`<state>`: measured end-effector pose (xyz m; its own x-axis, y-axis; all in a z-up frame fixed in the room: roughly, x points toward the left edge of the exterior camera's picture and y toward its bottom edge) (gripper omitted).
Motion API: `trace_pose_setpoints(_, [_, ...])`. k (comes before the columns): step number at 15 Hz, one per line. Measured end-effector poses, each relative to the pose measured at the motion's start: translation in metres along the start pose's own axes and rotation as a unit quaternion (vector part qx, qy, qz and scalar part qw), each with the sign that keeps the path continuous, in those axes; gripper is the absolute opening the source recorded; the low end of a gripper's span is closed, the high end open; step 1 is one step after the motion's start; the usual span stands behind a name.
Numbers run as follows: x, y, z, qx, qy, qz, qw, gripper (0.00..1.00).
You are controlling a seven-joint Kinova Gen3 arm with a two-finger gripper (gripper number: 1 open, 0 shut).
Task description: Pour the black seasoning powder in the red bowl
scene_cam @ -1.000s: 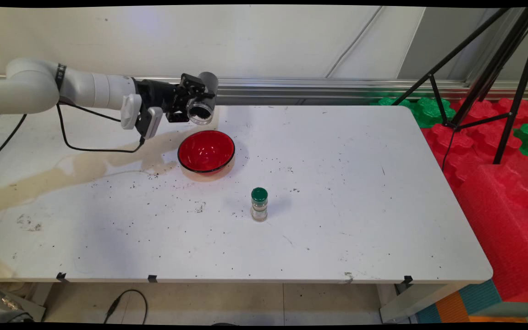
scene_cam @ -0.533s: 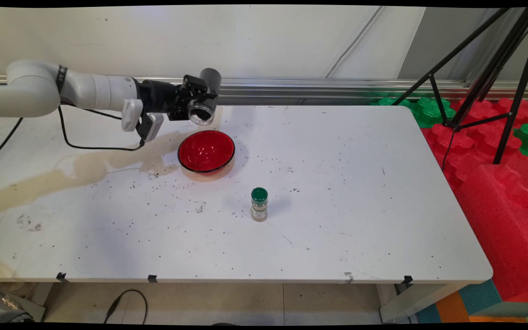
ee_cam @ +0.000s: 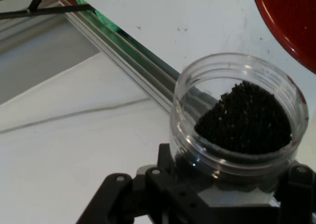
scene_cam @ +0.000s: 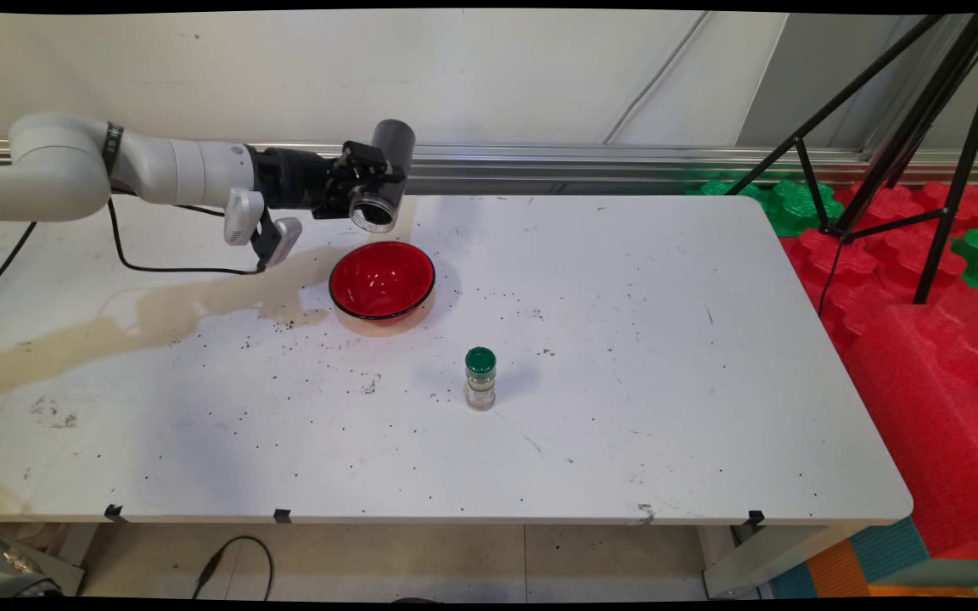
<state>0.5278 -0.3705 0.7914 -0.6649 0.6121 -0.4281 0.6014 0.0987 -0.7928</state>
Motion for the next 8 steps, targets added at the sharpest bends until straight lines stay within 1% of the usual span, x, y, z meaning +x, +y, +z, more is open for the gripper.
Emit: trace_pose_setpoints(8, [0.0033,-0.0021,-0.0056,0.008,-0.001,0.053,0.9986,0.0])
